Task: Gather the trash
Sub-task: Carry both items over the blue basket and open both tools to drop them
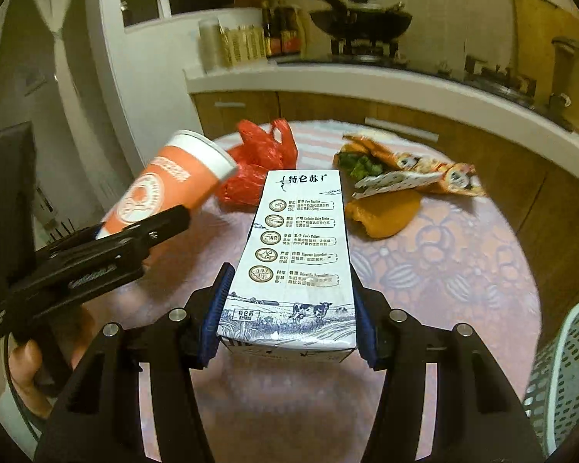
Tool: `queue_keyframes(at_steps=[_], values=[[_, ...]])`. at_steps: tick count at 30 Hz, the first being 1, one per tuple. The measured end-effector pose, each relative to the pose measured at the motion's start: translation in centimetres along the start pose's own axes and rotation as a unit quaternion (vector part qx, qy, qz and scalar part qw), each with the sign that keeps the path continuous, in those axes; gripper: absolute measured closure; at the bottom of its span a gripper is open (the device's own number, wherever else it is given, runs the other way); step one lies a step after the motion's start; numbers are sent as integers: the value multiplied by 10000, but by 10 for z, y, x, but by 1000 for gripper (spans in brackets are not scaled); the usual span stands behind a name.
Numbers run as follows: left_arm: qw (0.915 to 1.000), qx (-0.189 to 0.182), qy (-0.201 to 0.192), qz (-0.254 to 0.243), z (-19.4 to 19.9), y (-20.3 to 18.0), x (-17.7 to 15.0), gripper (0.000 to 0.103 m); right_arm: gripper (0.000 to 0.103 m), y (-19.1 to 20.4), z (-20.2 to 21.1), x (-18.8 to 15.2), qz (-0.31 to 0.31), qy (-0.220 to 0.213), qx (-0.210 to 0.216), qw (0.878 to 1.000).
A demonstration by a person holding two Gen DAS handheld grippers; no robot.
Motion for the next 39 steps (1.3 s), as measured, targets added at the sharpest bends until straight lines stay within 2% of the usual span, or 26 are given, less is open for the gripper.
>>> queue_keyframes(at_steps=[8,14,21,25,30,35,39], values=[[9976,-500,-265,-390,20,-73,23,32,51,-35,56,24,-219,-639,-280,9973],[9921,-1048,-235,-646,21,-142,23,32,51,-93,106,36,-466,-1069,-877,9893],[9780,-1828,-7,-1007,9,-245,6,32,51,-185,160,26,-900,-1341,-1800,9703],[9676,-2209,246,-1200,-1,-302,-16,32,51,-239,187,5,-1245,-1319,-2287,9565],[9525,-2619,773,-1345,-19,-363,-53,32,51,-308,211,-42,-1802,-1072,-2906,9336],[9404,-2756,1261,-1543,-40,-404,-99,32,51,-354,222,-85,-2317,-798,-3234,9140],[9287,-2818,1800,-1601,-60,-427,-142,32,51,-378,221,-118,-2639,-460,-3384,9021]])
Point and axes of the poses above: each gripper's, at about its wrist camera, not at the fingertips, and z roughly against the way its jaws point, y to its left, x to its top, the point moved 10 cm from there along -z, roughly the way its jaws point, and after that the axes turned 12 degrees about -y, right-handed, at the moved point
